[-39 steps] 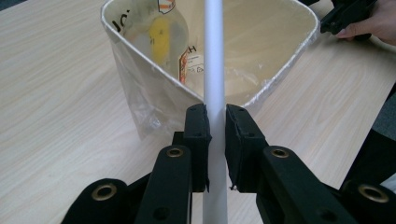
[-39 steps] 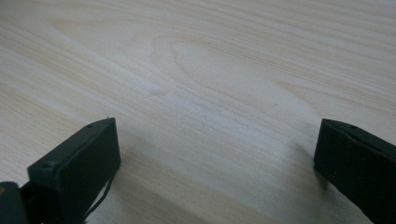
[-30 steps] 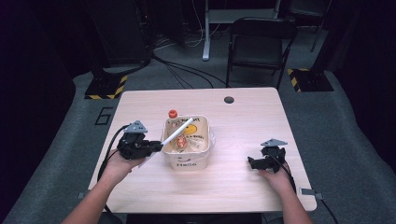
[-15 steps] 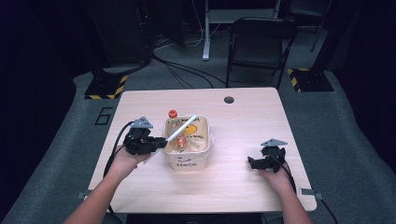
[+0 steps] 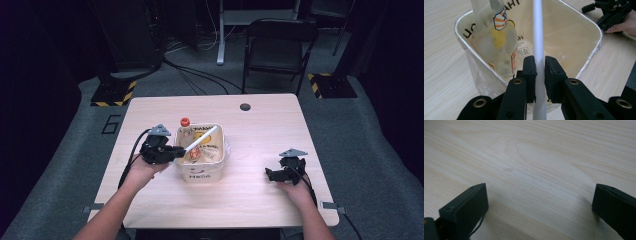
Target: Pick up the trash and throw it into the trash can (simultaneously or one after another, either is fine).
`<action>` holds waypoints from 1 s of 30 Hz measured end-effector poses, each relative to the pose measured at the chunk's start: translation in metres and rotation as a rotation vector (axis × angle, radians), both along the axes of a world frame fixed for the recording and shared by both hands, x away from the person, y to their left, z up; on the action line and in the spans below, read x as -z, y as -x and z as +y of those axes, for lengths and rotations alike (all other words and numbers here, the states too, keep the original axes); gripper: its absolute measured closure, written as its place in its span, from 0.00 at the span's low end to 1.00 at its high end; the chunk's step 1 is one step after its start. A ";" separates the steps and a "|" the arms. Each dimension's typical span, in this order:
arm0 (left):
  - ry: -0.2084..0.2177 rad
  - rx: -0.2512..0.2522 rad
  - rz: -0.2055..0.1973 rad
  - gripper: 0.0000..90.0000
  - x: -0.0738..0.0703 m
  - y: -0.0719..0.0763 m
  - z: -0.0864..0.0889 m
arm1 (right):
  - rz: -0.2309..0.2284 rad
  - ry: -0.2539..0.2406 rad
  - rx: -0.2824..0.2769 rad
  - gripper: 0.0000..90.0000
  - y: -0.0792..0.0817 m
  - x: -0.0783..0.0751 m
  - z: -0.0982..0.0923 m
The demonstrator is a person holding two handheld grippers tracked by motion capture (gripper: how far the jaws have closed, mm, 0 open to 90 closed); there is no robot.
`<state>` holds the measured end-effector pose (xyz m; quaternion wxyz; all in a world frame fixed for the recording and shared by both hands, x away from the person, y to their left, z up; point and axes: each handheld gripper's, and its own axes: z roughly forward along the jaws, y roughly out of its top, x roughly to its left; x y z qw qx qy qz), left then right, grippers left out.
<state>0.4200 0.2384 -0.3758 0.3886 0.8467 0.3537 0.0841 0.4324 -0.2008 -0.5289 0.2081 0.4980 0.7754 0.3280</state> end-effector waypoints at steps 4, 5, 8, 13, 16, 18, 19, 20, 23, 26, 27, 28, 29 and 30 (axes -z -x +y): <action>-0.019 0.000 0.004 0.88 0.003 -0.002 -0.004 | -0.001 -0.002 -0.001 0.00 0.000 0.000 0.000; -0.020 -0.002 0.002 0.88 0.004 -0.003 -0.004 | -0.001 -0.001 0.000 0.00 0.000 0.000 0.000; -0.023 -0.009 0.002 0.88 0.004 -0.004 -0.005 | -0.001 -0.002 -0.001 0.00 0.000 0.000 0.000; -0.053 -0.016 -0.005 0.88 0.008 -0.007 -0.009 | 0.000 0.000 0.000 0.00 0.000 0.000 0.000; -0.061 -0.020 -0.005 0.86 0.009 -0.007 -0.011 | 0.000 -0.001 0.000 0.00 0.000 0.000 0.000; -0.059 -0.017 0.000 0.83 0.010 -0.008 -0.013 | 0.000 -0.001 0.000 0.00 0.000 0.000 0.000; -0.069 -0.013 -0.004 0.82 0.011 -0.009 -0.013 | 0.000 0.000 0.000 0.00 0.000 0.000 0.000; -0.070 -0.013 0.001 0.80 0.011 -0.008 -0.014 | 0.000 -0.002 -0.001 0.00 0.000 0.000 0.000; -0.060 -0.013 0.000 0.76 0.011 -0.008 -0.014 | -0.001 -0.002 0.000 0.00 0.000 0.000 0.000; -0.033 -0.023 -0.006 0.66 0.010 -0.006 -0.011 | 0.000 -0.001 0.000 0.00 0.000 0.000 0.000; -0.029 -0.024 -0.015 0.62 0.009 -0.006 -0.010 | -0.001 -0.001 0.000 0.00 0.000 0.000 0.000; -0.026 -0.027 -0.017 0.62 0.008 -0.005 -0.009 | -0.001 -0.001 0.000 0.00 0.000 0.000 0.000; -0.012 -0.029 -0.024 0.59 0.006 -0.004 -0.004 | -0.002 0.000 -0.001 0.00 0.000 0.000 0.000; -0.012 -0.029 -0.024 0.58 0.006 -0.004 -0.004 | -0.002 0.000 -0.001 0.00 0.000 0.000 0.000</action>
